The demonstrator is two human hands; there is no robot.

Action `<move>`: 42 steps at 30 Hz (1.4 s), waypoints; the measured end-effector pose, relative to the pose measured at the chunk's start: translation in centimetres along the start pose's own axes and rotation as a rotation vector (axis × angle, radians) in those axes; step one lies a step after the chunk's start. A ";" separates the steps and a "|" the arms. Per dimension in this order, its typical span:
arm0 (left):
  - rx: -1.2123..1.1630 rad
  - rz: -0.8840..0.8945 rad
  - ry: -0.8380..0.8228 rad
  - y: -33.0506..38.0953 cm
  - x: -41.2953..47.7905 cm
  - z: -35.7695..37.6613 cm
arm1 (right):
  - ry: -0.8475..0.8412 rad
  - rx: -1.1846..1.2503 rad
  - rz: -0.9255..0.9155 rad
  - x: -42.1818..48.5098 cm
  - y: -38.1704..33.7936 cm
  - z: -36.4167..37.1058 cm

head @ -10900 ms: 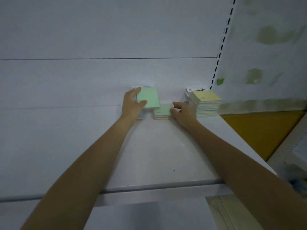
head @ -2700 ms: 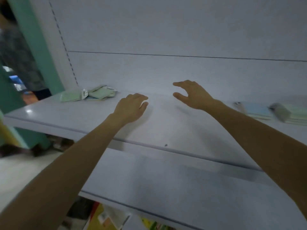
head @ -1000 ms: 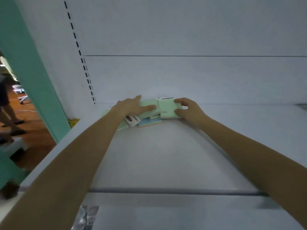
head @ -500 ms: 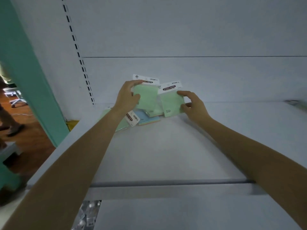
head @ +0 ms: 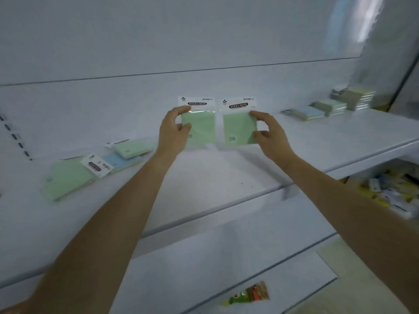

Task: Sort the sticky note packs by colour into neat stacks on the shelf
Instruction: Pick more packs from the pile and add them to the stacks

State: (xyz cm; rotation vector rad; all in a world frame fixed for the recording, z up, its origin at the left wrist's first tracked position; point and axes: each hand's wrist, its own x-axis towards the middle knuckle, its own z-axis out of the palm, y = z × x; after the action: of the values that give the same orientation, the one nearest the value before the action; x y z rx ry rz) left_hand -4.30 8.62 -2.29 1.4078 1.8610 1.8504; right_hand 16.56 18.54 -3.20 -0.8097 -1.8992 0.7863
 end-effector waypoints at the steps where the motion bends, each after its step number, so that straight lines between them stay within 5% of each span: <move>1: -0.007 0.010 -0.026 0.4 -0.1 1.5 | 0.015 -0.013 0.011 -0.2 0.7 -1.6; 9: -0.068 0.070 -0.155 4.9 -1.3 17.5 | 0.087 -0.130 0.079 -0.7 7.3 -15.8; 22: -0.008 0.027 -0.014 9.4 0.1 37.0 | 0.106 -0.090 0.123 2.9 17.8 -32.9; 42: 0.042 -0.093 0.225 6.3 11.7 46.0 | -0.116 0.204 0.136 25.1 28.1 -31.9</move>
State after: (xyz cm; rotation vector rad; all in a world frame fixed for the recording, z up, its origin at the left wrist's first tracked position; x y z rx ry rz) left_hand 23.91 47.27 -1.43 1.1434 2.0411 2.0064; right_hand 41.70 60.93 -0.54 -0.7851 -1.8417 1.1130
